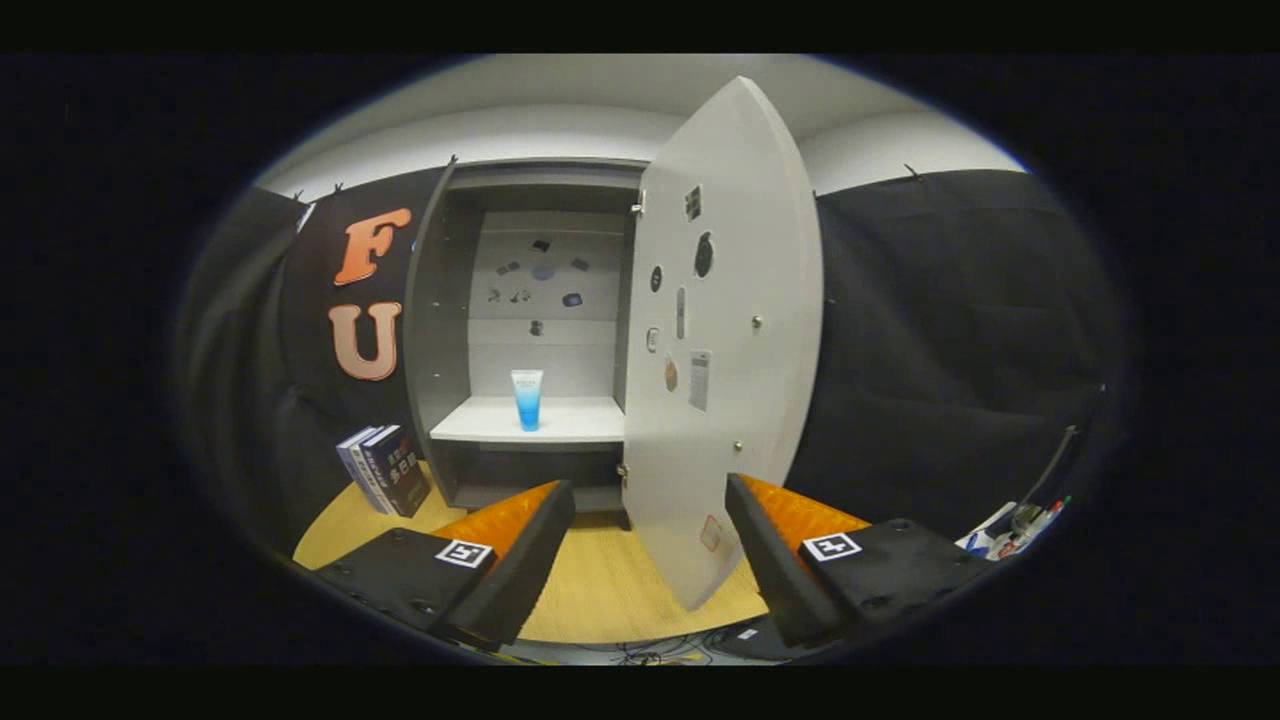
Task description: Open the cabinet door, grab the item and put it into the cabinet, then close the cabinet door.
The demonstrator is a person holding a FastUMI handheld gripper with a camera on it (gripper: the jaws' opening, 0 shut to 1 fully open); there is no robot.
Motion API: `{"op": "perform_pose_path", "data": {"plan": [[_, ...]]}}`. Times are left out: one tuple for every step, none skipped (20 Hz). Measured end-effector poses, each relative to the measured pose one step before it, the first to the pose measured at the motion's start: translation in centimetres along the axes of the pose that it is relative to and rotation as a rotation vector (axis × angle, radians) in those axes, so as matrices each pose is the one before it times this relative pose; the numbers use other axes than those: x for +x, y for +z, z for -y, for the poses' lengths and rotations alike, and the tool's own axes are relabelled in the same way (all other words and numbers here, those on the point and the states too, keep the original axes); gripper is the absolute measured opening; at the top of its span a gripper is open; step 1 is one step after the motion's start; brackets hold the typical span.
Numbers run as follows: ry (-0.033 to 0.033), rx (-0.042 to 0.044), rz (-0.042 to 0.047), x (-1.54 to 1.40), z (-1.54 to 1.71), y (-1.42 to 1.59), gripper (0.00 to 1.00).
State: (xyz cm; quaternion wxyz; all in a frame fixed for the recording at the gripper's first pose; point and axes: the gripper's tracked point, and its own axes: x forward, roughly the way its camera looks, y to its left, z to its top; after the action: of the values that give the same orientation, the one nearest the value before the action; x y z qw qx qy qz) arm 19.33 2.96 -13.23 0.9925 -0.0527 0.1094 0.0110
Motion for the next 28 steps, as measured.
{"op": "perform_pose_path", "data": {"plan": [[-0.01432,0.01303,-0.002,-0.34,1.172,-0.226,0.97],[-0.01523,0.01317,-0.00118,-0.345,1.435,-0.096,0.96],[-0.0098,0.01311,0.00064,-0.195,1.171,-0.083,0.96],[-0.01019,0.01081,0.00285,-0.175,1.222,0.071,0.96],[-0.00877,0.00795,0.00715,-0.029,1.22,0.07,0.96],[-0.01077,0.00495,0.00182,0.133,1.075,-0.021,0.97],[-0.00899,0.00449,-0.00117,0.242,1.2,0.009,0.97],[-0.01015,0.006,-0.00268,0.286,1.166,-0.103,0.97],[-0.00979,0.00668,-0.00333,0.364,1.082,-0.091,0.97],[-0.00819,0.00787,-0.00161,0.476,1.009,-0.014,0.97],[-0.00358,0.00886,-0.00015,0.521,0.756,-0.02,0.97],[-0.00025,0.00737,-0.00129,0.544,0.656,-0.042,0.97],[-0.00113,0.00493,-0.00374,0.58,0.614,-0.097,0.98],[-0.00082,0.00475,-0.00641,0.693,0.611,-0.095,0.98],[0.00113,0.00523,-0.00426,0.656,0.352,-0.128,0.98],[0.00252,0.00324,-0.00469,0.766,0.286,-0.084,0.98],[0.00251,0.00158,-0.00177,0.635,0.302,-0.049,0.98],[0.00269,-0.00356,-0.00536,0.68,0.056,0.037,0.98],[0.00352,-0.00769,-0.00819,0.597,0.139,-0.043,0.98],[0.00522,-0.0072,-0.00767,0.624,0.175,-0.003,0.98],[0.00649,-0.00319,-0.00506,0.426,-0.007,0.043,0.98],[0.00256,-0.00073,-0.00512,0.51,0.001,0.004,0.98],[0.00552,0.00104,-0.00254,0.302,-0.07,-0.094,0.98],[0.01126,0.00259,-0.00201,0.305,-0.405,-0.066,0.98],[0.01394,0.00185,-0.00169,0.353,-0.423,-0.083,0.98],[0.01066,-0.00091,-0.0032,0.28,-0.341,-0.079,0.98],[0.00867,-0.00325,-0.00422,0.319,-0.278,-0.099,0.98],[0.00868,-0.00168,-0.00501,0.327,-0.259,-0.071,0.98]]}}
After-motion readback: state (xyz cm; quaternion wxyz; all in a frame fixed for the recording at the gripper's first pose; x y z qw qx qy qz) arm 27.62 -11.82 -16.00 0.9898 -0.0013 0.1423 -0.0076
